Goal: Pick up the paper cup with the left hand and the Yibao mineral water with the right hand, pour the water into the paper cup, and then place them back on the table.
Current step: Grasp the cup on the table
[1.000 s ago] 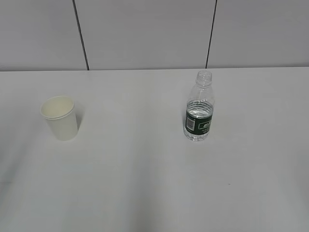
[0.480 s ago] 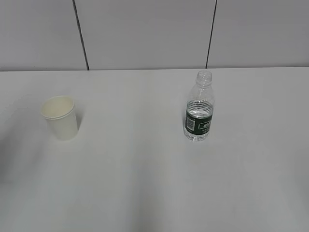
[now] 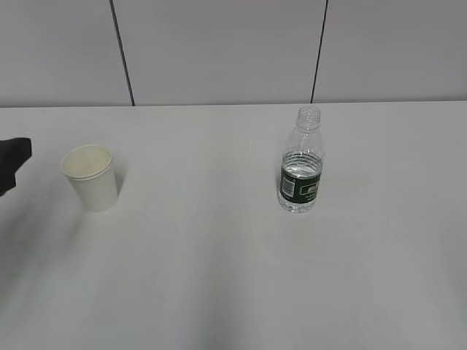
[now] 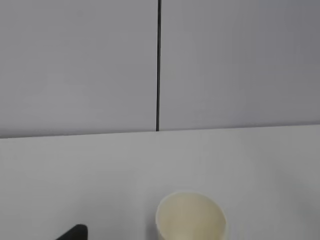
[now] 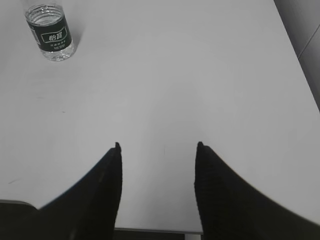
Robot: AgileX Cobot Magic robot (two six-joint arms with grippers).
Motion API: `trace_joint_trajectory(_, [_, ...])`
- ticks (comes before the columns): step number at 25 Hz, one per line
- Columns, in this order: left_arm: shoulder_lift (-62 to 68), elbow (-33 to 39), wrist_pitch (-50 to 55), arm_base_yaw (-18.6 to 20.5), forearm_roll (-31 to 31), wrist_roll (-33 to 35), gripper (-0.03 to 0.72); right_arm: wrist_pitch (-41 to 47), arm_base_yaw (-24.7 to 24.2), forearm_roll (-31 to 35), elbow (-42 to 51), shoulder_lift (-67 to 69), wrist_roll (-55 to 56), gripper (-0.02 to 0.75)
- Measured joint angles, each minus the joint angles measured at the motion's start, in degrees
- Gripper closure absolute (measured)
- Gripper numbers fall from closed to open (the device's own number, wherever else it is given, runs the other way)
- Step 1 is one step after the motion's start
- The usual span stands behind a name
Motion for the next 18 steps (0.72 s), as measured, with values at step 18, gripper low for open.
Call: trace_joint_trajectory(18, [31.81,1.91,-27.84,0.00,17.41,-12.82,0.127,0.00,0.00,0.00,0.00,0.00,0.00,0.353])
